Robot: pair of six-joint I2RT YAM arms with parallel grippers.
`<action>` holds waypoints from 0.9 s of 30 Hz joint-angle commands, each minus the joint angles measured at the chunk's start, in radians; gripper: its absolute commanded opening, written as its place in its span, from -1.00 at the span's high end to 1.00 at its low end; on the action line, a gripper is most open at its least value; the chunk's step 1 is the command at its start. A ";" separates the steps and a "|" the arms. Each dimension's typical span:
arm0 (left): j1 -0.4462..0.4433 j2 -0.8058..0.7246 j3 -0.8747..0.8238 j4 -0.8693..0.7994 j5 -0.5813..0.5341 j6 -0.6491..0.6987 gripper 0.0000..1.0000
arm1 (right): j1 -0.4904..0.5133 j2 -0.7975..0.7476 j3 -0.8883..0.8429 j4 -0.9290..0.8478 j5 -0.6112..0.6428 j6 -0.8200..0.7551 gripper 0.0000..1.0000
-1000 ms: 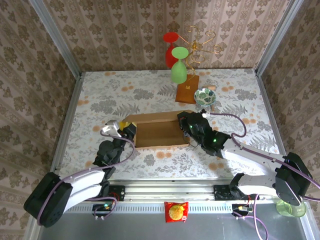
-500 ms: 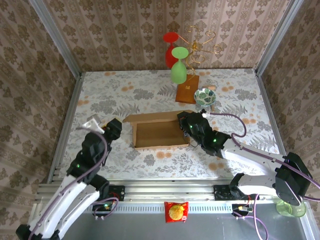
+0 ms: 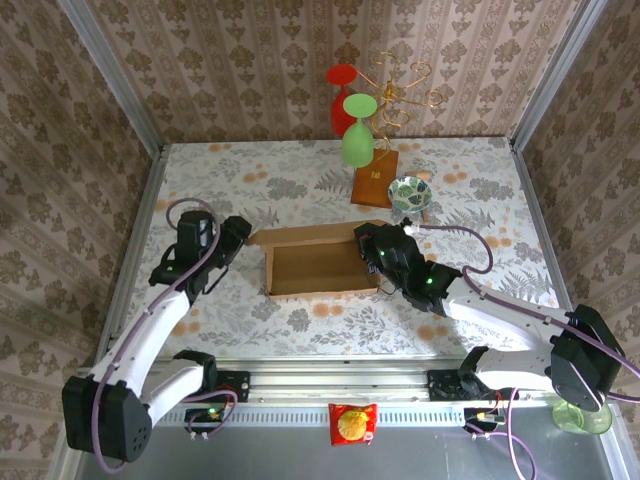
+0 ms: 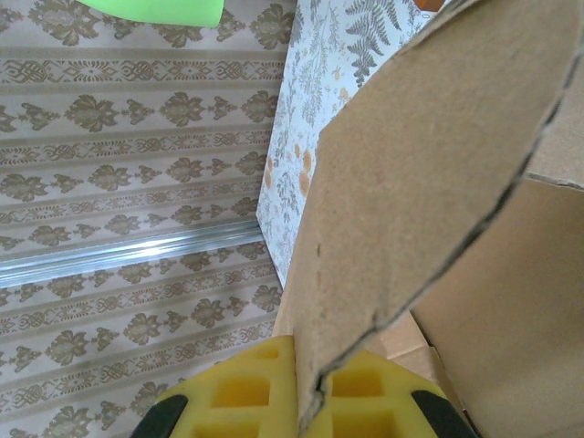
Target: Fold the paper box
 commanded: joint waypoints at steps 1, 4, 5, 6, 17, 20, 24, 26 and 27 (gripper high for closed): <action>0.001 0.041 0.007 0.111 0.109 -0.123 -0.17 | -0.003 0.012 -0.017 -0.073 0.039 -0.027 1.00; -0.016 0.061 -0.022 0.170 0.137 -0.171 -0.17 | -0.002 0.012 -0.019 -0.072 0.039 -0.030 1.00; -0.025 0.060 -0.029 0.181 0.135 -0.181 -0.17 | -0.002 0.012 -0.019 -0.073 0.037 -0.031 1.00; -0.034 0.060 -0.038 0.194 0.133 -0.190 -0.17 | -0.002 0.013 -0.019 -0.073 0.038 -0.031 1.00; -0.103 0.065 -0.124 0.263 0.117 -0.235 -0.01 | -0.002 0.026 -0.029 -0.054 0.014 -0.037 1.00; -0.110 0.060 -0.139 0.265 0.117 -0.228 0.03 | -0.002 0.024 -0.035 -0.058 0.014 -0.038 1.00; -0.110 0.051 -0.154 0.247 0.109 -0.213 0.10 | -0.002 0.019 -0.044 -0.057 0.009 -0.038 1.00; -0.110 0.045 -0.162 0.238 0.105 -0.205 0.11 | -0.003 0.017 -0.051 -0.056 0.001 -0.037 1.00; -0.110 0.039 -0.163 0.226 0.098 -0.197 0.10 | -0.003 0.017 -0.056 -0.056 -0.003 -0.037 1.00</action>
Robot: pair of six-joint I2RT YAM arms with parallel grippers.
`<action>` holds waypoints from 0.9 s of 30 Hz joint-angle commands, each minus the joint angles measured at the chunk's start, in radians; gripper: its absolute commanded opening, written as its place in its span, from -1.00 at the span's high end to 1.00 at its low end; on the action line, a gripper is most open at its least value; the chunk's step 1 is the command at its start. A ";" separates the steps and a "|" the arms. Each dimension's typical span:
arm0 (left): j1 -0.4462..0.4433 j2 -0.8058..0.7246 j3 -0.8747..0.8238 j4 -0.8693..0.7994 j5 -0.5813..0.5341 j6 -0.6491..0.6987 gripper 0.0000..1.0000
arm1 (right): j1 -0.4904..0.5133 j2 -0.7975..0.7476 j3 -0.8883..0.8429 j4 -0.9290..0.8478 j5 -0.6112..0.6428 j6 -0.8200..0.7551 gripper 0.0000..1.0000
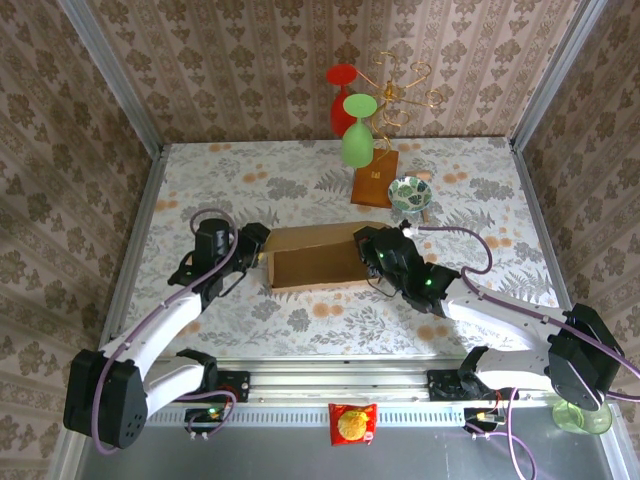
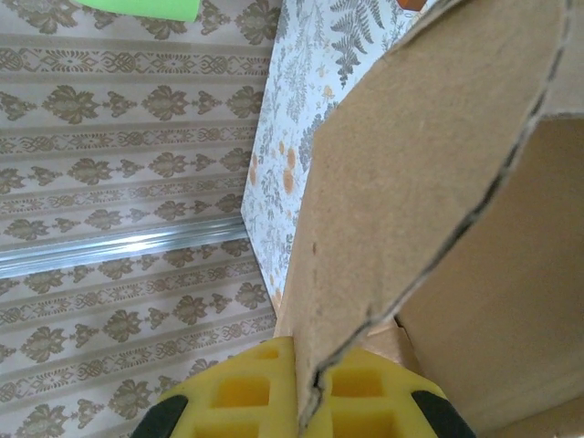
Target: Fold the paper box
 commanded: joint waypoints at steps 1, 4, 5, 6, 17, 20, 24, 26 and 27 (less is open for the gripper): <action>-0.012 -0.024 -0.026 -0.056 -0.015 0.032 0.10 | -0.002 0.011 -0.037 -0.060 0.008 -0.012 1.00; -0.014 -0.040 -0.035 -0.075 -0.036 0.051 0.11 | -0.003 0.015 -0.047 -0.057 -0.003 -0.003 1.00; -0.014 -0.044 -0.035 -0.080 -0.041 0.060 0.11 | -0.002 0.015 -0.047 -0.058 -0.004 -0.001 1.00; -0.016 -0.046 -0.033 -0.089 -0.046 0.066 0.11 | -0.002 0.017 -0.047 -0.057 -0.007 0.000 1.00; 0.000 -0.139 0.091 -0.249 -0.141 0.207 -0.04 | -0.011 0.041 0.068 -0.140 0.003 -0.031 1.00; -0.009 -0.184 0.205 -0.455 -0.281 0.403 -0.14 | -0.027 0.051 0.083 -0.152 0.006 -0.027 1.00; -0.039 -0.232 0.262 -0.555 -0.370 0.665 -0.06 | -0.039 0.066 0.110 -0.165 0.004 -0.031 1.00; -0.082 -0.230 0.268 -0.581 -0.426 0.798 -0.02 | -0.042 0.079 0.121 -0.168 -0.002 -0.030 1.00; -0.116 -0.227 0.265 -0.587 -0.439 0.859 0.01 | -0.044 0.086 0.124 -0.167 -0.007 -0.029 1.00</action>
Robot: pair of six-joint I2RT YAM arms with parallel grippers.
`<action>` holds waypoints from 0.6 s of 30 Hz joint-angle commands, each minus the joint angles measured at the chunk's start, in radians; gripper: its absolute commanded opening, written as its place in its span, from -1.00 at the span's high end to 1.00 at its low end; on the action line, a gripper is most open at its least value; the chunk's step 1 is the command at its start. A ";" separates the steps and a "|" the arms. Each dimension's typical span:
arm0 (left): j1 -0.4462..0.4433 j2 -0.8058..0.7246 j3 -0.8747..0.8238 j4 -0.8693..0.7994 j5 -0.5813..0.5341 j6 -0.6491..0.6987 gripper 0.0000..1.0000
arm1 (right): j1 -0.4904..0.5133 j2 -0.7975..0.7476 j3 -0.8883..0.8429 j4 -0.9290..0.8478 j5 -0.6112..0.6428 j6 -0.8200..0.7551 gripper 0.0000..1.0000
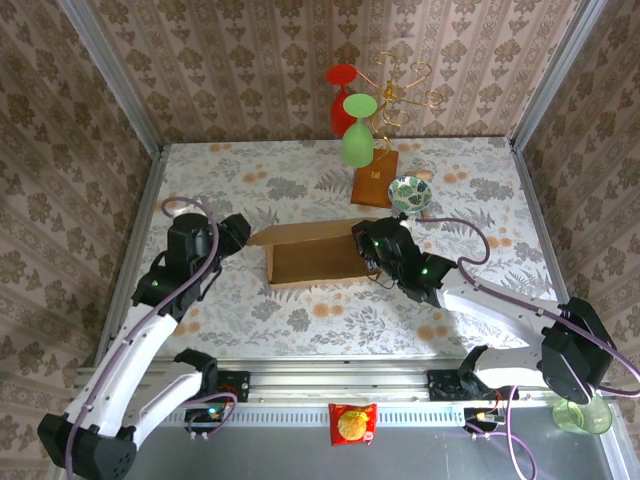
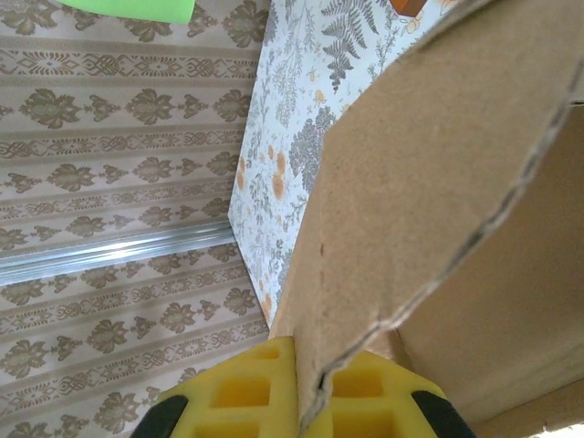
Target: Fold the paper box
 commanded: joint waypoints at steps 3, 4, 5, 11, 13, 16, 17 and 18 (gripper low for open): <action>-0.083 0.008 -0.041 -0.072 -0.077 0.359 0.02 | -0.011 0.039 0.038 -0.087 0.013 -0.023 1.00; -0.092 0.002 -0.055 -0.043 -0.063 0.398 0.00 | -0.011 0.042 0.041 -0.090 0.011 -0.023 1.00; -0.103 -0.004 -0.062 -0.026 -0.065 0.436 -0.02 | -0.010 0.043 0.044 -0.090 0.011 -0.023 1.00; -0.134 -0.012 -0.049 0.016 -0.089 0.539 -0.22 | -0.013 0.040 0.054 -0.107 0.013 -0.026 1.00; -0.135 -0.021 -0.040 -0.010 -0.108 0.400 -0.19 | -0.014 0.042 0.056 -0.108 0.011 -0.026 1.00; -0.148 -0.051 -0.032 -0.066 -0.117 0.098 -0.41 | -0.016 0.046 0.056 -0.102 0.011 -0.023 1.00; -0.152 -0.069 -0.056 -0.056 -0.106 -0.020 -0.39 | -0.016 0.048 0.056 -0.097 0.010 -0.022 1.00; -0.157 -0.097 -0.092 -0.013 -0.067 -0.135 -0.36 | -0.016 0.052 0.058 -0.095 0.006 -0.020 1.00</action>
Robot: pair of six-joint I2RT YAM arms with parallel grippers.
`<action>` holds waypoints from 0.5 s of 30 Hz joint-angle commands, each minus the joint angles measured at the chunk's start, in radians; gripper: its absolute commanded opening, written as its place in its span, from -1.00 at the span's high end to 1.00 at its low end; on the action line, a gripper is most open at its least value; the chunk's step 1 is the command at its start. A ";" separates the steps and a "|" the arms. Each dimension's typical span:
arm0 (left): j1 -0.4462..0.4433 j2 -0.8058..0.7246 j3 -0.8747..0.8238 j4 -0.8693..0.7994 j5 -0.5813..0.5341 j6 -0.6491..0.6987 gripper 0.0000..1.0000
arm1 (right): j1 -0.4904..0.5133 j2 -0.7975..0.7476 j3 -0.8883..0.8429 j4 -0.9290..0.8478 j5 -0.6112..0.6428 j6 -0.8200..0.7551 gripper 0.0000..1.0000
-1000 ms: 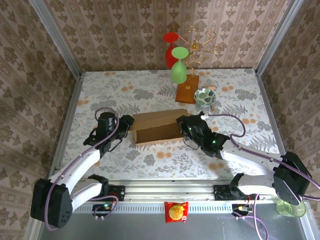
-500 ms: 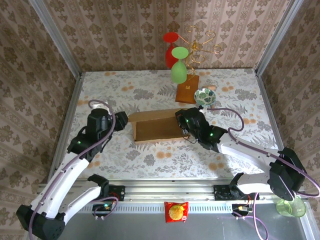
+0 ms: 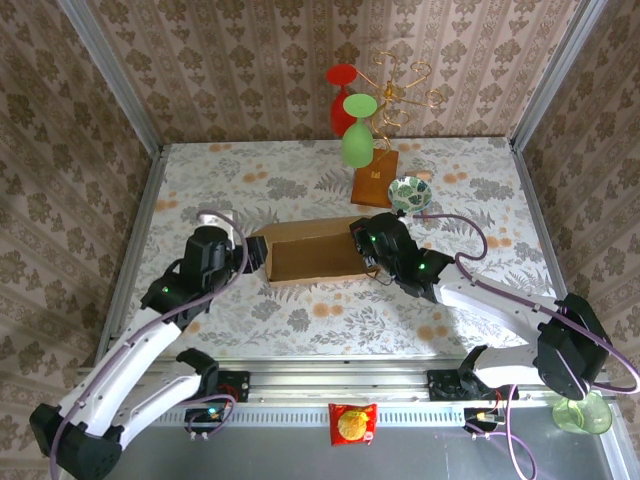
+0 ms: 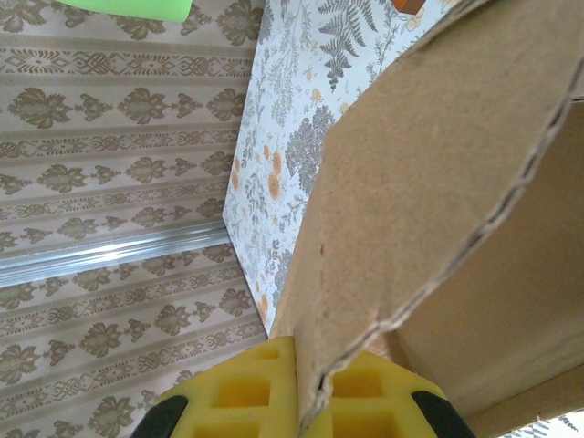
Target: Fold the paper box
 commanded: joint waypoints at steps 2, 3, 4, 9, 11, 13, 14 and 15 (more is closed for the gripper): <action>-0.042 -0.117 -0.107 0.104 0.019 -0.571 -0.23 | -0.007 0.029 0.021 -0.058 0.016 -0.020 1.00; -0.061 -0.142 -0.150 0.187 0.013 -0.658 -0.16 | -0.007 0.028 0.020 -0.054 0.014 -0.018 1.00; -0.082 -0.155 -0.174 0.238 -0.006 -0.741 -0.10 | -0.007 0.029 0.017 -0.053 0.013 -0.017 1.00; -0.159 -0.088 -0.180 0.300 -0.062 -1.006 -0.09 | -0.007 0.023 0.012 -0.050 0.011 -0.010 1.00; -0.194 -0.053 -0.165 0.315 -0.104 -1.046 -0.13 | -0.007 0.020 0.011 -0.051 0.011 -0.009 1.00; -0.210 -0.015 -0.143 0.328 -0.138 -1.047 -0.16 | -0.008 0.015 0.012 -0.053 0.010 -0.009 1.00; -0.209 -0.002 -0.139 0.328 -0.149 -1.059 -0.16 | -0.007 0.014 0.012 -0.053 0.010 -0.009 1.00; -0.210 0.014 -0.143 0.342 -0.156 -1.073 -0.15 | -0.007 0.014 0.012 -0.053 0.010 -0.010 1.00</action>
